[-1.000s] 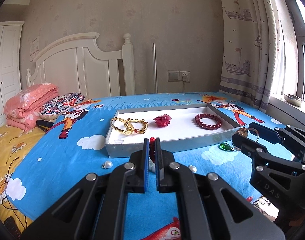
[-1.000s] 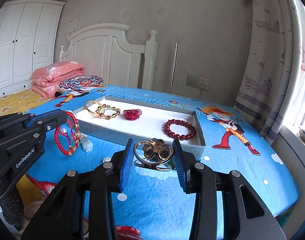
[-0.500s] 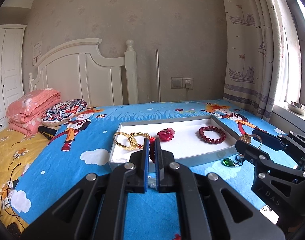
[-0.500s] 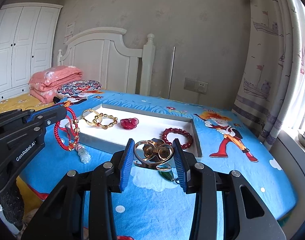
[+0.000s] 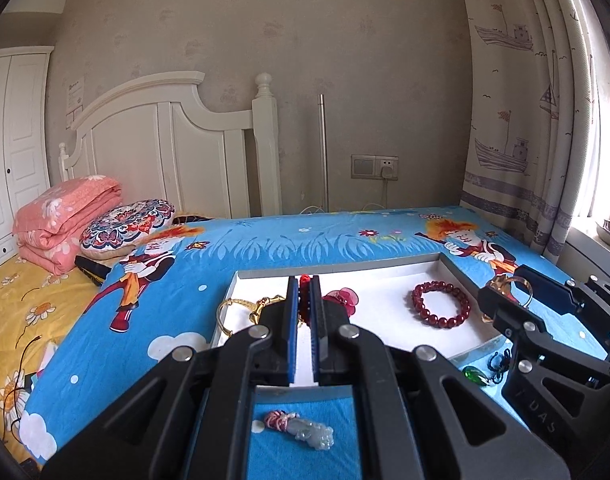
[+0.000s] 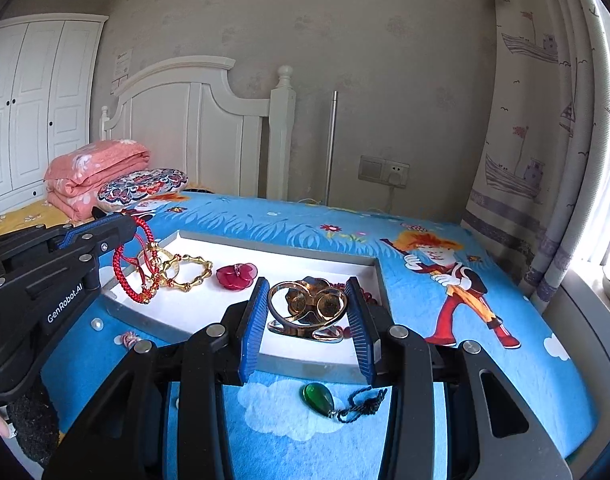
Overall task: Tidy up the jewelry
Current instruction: 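Carry the red bracelet with the left tool while the right tool carries the ring into the tray, then open both tools to release the red bracelet and ring in the tray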
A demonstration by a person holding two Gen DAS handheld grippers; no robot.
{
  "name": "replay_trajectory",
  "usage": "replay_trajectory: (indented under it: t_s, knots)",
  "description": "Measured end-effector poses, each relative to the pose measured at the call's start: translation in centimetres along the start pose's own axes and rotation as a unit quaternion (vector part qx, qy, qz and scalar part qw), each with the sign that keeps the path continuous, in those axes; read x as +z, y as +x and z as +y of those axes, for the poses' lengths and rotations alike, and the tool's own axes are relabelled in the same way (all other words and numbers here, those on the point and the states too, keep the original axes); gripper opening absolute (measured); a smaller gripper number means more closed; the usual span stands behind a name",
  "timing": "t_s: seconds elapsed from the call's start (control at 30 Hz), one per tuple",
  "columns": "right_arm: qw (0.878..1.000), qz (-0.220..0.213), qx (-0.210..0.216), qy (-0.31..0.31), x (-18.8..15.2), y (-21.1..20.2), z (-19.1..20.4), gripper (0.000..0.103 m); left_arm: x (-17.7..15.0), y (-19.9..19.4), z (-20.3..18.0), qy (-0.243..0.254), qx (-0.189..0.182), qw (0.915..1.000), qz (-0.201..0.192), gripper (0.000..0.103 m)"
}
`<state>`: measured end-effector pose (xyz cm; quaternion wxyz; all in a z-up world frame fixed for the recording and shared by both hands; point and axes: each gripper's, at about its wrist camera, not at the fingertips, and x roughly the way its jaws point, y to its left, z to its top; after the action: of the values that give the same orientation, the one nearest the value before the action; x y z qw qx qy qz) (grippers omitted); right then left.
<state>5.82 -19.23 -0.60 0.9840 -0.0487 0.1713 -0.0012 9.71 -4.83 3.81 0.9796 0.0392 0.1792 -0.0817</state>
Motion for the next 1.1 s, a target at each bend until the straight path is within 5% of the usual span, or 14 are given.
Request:
replay_trajectory:
  t_s: [0.3,1.1]
  knots:
    - [1.000,0.024,-0.007,0.007,2.0,4.2,-0.5,0.038,2.4,5.3,0.5,-0.018,0.011,0.9991,0.038,0.005]
    - [0.994,0.111,-0.016,0.010,2.4,13.3,0.3,0.038,2.1,13.2,0.8,-0.019,0.053,0.9919,0.114,0.005]
